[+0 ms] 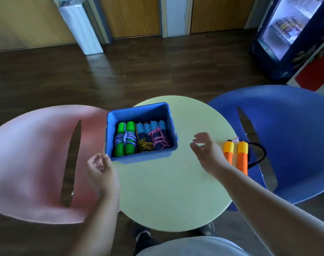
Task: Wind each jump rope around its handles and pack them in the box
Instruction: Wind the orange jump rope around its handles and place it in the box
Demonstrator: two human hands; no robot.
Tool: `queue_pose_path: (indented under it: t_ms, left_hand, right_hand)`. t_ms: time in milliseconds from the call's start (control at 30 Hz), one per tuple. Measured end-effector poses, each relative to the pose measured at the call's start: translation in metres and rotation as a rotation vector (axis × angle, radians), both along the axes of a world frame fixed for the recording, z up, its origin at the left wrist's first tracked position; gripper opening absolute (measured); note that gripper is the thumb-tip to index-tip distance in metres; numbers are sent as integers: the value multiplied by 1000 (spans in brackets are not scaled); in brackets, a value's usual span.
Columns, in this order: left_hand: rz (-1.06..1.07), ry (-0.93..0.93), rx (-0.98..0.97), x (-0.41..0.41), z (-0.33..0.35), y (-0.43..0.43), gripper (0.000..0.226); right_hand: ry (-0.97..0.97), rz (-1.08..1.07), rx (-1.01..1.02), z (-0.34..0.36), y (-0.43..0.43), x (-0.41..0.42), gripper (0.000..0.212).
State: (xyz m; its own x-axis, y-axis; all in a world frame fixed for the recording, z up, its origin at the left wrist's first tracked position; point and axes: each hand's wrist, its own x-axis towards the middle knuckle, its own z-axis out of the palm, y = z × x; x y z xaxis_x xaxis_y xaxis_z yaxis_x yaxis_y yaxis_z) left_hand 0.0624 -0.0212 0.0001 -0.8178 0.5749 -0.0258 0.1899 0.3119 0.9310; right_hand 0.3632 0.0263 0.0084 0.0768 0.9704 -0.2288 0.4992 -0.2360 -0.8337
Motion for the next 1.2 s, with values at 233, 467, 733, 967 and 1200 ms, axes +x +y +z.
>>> queue_pose_path:
  t_ms: [233, 467, 733, 967, 1200]
  left_hand:
    - [-409, 98, -24, 140, -13, -28, 16]
    - [-1159, 239, -401, 264, -46, 3, 26]
    - [-1292, 245, -544, 319, -62, 25, 34]
    - [-1171, -25, -558, 323, -54, 31, 30]
    - [-1019, -414, -385, 306, -20, 14, 23]
  right_hand:
    - [-201, -277, 38, -25, -38, 89, 26]
    - [-113, -379, -245, -45, -54, 163, 37]
    - [15, -239, -262, -60, -62, 167, 47]
    - [210, -319, -271, -66, -63, 171, 50]
    - [643, -376, -257, -40, -69, 158, 44]
